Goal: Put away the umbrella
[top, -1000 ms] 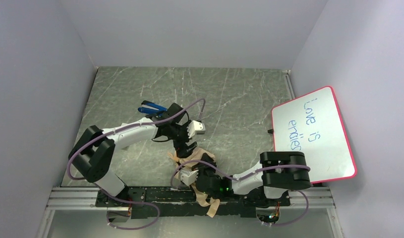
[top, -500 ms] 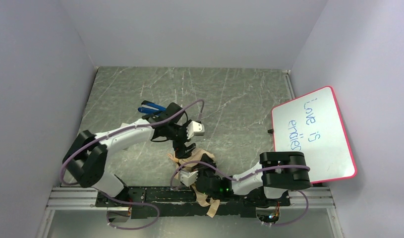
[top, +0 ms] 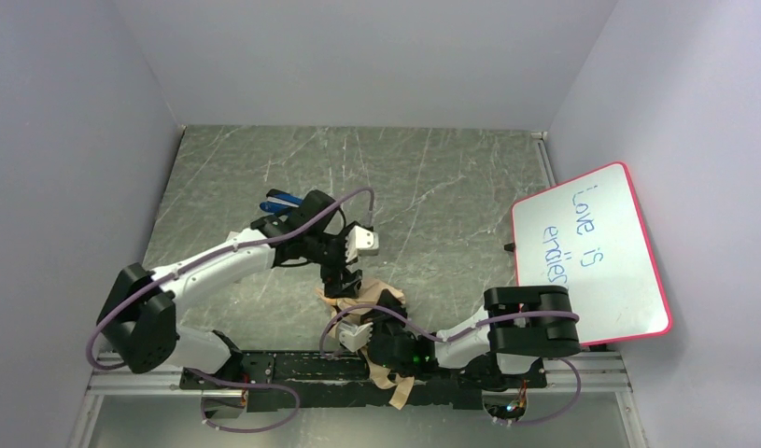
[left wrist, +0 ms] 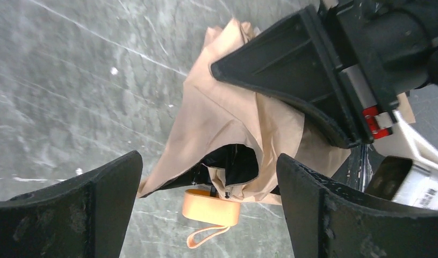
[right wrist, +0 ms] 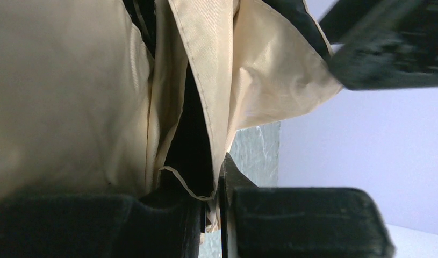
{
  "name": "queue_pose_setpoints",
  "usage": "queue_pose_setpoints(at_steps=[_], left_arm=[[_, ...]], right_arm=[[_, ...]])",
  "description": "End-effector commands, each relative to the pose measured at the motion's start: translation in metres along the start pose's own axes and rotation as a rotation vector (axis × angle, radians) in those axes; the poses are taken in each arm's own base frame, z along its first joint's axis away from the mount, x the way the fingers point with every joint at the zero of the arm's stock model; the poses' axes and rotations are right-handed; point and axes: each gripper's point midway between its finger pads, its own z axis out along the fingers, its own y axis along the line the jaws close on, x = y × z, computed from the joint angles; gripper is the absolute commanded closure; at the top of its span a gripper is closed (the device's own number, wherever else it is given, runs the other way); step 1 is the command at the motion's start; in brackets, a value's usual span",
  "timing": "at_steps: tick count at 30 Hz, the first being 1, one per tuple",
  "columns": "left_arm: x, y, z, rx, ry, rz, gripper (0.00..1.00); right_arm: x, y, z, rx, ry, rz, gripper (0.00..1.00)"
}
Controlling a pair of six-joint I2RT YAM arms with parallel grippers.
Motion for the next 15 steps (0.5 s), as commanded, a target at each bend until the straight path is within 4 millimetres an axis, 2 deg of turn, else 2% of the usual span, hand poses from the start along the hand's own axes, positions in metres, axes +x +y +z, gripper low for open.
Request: queue_pose_setpoints(at_steps=[1,6,15], left_arm=[[0.022,-0.01,0.013,0.087,0.055,-0.028,0.03],[0.041,-0.011,0.025,0.133,0.134,-0.068,0.03],[0.079,-0.027,0.047,0.232,0.268,-0.135,0.03]], right_arm=[[-0.005,0.017,-0.001,-0.06,-0.034,-0.013,0.85],[-0.004,0.018,-0.003,-0.065,-0.036,-0.018,0.85],[-0.005,0.017,-0.003,-0.062,-0.039,-0.013,0.85]])
